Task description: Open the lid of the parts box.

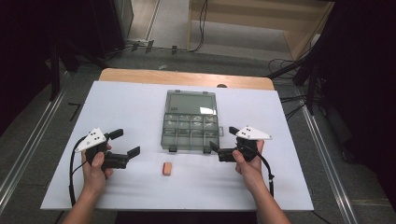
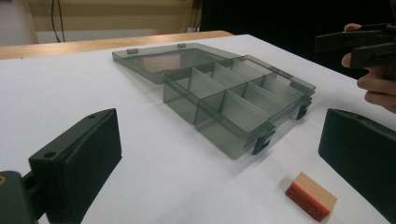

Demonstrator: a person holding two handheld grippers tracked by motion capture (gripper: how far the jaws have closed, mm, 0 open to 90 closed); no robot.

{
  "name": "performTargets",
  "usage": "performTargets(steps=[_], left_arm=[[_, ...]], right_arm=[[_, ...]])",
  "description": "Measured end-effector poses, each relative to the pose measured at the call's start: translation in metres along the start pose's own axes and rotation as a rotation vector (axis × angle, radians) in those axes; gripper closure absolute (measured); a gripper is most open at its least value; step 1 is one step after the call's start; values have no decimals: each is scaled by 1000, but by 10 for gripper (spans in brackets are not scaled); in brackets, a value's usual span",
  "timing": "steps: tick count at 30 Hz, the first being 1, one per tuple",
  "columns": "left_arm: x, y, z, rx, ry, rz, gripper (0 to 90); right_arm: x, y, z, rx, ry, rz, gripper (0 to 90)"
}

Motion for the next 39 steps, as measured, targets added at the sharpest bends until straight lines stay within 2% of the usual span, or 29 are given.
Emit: performTargets(steps=[15, 22, 32, 39], left_arm=[[31, 0, 10, -9, -16, -23, 0], [45, -1, 13, -33, -21, -42, 0], [67, 3, 20, -20, -35, -68, 0], [83, 6, 25, -16, -49, -87, 0]], right_arm=[[-2, 12, -2, 21, 9, -35, 0], [-2, 16, -3, 27, 17, -47, 0], [-4, 26, -5, 39, 25, -65, 0], [-6, 39, -6, 66, 45, -102, 1]])
Point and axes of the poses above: each handheld gripper's, and its own axes: x roughly backward along the jaws, z roughly out of its underside, y roughly to its left, the point moved 7 cm from there along -x, roughly forward along the jaws, and after that the axes turned 2 degrees about -x, right-handed, at the moved point
